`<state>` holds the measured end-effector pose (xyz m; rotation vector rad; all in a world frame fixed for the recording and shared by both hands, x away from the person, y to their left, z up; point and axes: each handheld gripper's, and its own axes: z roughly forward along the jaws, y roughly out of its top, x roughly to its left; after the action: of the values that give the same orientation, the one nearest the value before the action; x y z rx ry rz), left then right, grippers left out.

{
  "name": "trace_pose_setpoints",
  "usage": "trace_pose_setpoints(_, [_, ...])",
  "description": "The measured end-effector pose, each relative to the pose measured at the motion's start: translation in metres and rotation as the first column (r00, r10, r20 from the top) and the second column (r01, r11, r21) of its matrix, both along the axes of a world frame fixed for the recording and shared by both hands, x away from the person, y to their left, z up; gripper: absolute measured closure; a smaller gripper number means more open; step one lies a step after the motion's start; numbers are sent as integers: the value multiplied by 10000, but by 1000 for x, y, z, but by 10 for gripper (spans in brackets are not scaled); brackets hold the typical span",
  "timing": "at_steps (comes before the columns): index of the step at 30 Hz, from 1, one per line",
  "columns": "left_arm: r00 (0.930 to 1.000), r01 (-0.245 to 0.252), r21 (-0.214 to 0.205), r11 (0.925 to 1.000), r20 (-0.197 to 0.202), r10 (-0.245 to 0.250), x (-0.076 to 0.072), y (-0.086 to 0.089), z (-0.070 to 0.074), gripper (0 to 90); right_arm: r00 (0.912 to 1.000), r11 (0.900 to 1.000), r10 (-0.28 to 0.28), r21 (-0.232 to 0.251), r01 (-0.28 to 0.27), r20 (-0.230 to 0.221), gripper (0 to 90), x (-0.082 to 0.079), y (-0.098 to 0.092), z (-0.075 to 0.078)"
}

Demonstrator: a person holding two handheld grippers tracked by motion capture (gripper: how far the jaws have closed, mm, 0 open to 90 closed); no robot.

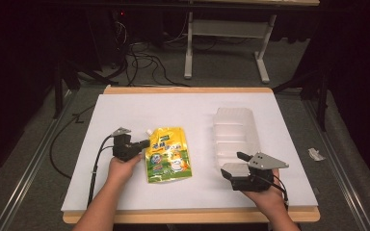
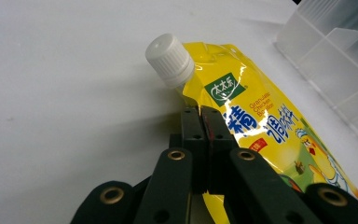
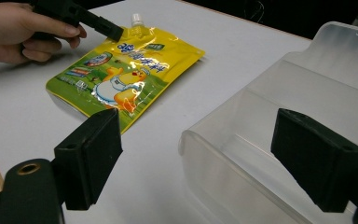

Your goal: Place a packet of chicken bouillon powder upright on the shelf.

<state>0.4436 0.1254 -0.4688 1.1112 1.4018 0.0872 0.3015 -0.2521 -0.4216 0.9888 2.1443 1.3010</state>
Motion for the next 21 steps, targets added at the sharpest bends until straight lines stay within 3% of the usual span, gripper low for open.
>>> trace_pose_setpoints(7, [9948,-3,-54,10000,1019,9,-17,-1,19,900,10000,10000,-32,41,32,-50,166,-1,0,1])
trace_pose_setpoints(10, [9866,117,60,9999,1630,-126,-30,-1,29,900,10000,10000,18,56,-18,-2,166,-1,1,2])
trace_pose_setpoints(12, [9842,136,12,9999,1764,-136,-33,-1,32,900,10000,10000,46,37,-47,38,166,0,1,2])
trace_pose_setpoints(13, [9814,157,-2,9999,1913,-154,-37,-1,34,900,10000,10000,61,75,-61,44,166,-1,1,2])
trace_pose_setpoints(14, [9751,545,368,9978,2133,-612,-41,3,36,900,10000,10000,61,75,-61,44,166,-1,1,2])
trace_pose_setpoints(15, [9755,292,4,9996,2181,-286,-44,0,40,900,10000,9999,53,85,-53,25,166,-1,2,3])
trace_pose_setpoints(18, [9651,447,134,9989,2578,-466,-55,0,47,900,9999,9998,95,156,-96,67,166,-1,2,3])
trace_pose_setpoints(21, [9501,632,256,9977,3043,-680,-65,-2,54,900,9999,9997,104,205,-105,41,166,-2,2,3])
